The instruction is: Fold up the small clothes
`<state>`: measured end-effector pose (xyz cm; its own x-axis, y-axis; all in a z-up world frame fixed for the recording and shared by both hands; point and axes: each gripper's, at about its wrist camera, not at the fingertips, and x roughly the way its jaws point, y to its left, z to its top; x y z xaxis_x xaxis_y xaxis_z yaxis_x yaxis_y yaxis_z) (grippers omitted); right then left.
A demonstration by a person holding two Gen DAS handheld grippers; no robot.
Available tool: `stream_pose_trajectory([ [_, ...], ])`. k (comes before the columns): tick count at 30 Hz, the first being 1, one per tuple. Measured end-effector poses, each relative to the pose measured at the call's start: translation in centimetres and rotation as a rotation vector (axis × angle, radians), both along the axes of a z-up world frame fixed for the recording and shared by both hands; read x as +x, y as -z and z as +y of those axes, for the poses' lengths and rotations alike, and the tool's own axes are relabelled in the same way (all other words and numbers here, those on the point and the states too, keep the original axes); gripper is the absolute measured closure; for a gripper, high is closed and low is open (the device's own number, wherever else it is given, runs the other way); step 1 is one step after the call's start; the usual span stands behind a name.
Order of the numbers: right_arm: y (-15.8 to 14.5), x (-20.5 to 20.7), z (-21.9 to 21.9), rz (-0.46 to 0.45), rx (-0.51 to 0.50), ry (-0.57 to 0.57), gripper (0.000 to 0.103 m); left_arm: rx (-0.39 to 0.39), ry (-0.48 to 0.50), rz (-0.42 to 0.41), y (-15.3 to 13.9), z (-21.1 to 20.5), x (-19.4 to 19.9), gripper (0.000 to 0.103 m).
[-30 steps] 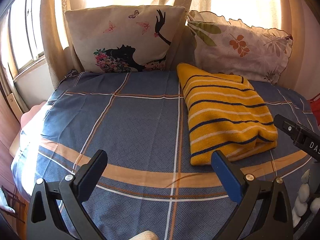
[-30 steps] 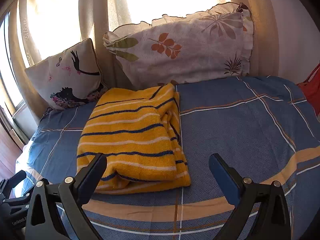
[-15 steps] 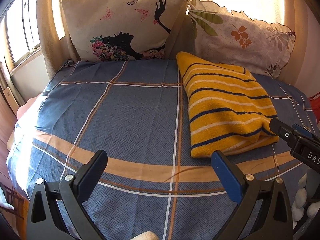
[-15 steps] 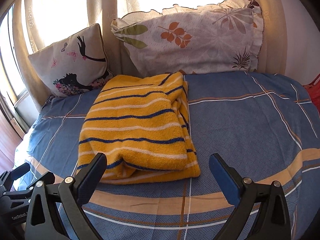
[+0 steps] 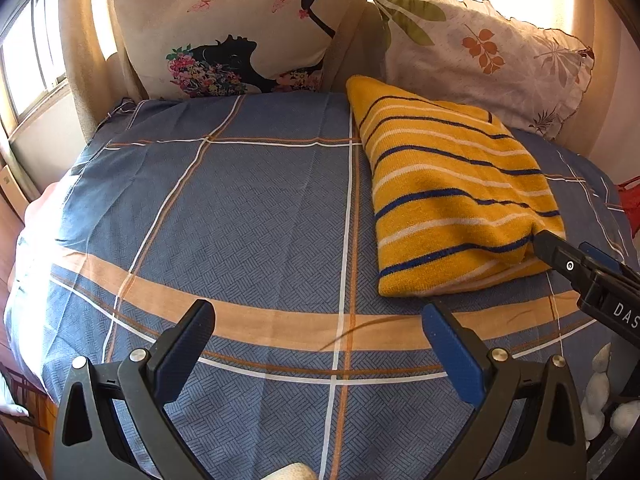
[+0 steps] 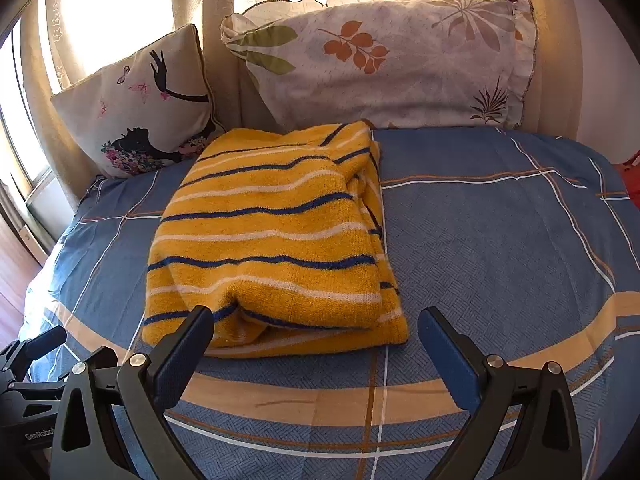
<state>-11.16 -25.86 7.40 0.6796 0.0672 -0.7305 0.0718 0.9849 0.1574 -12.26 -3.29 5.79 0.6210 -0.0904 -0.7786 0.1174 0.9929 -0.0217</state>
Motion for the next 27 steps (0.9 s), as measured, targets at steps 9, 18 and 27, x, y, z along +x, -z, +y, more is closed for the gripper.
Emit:
stream_pose_trajectory([
  [9,0.05,-0.24,-0.04,0.006,-0.003,0.002,0.000,-0.007,0.002,0.006,-0.06,-0.02,-0.14,0.000],
  [18,0.28,-0.43,-0.52,0.019,-0.004,0.015,0.000,-0.014,0.003,0.014,0.02,-0.09,-0.10,0.000],
  [27,0.46,-0.20,-0.17,0.027,-0.011,0.004,0.000,-0.019,-0.002,0.029,0.41,0.05,0.28,0.000],
])
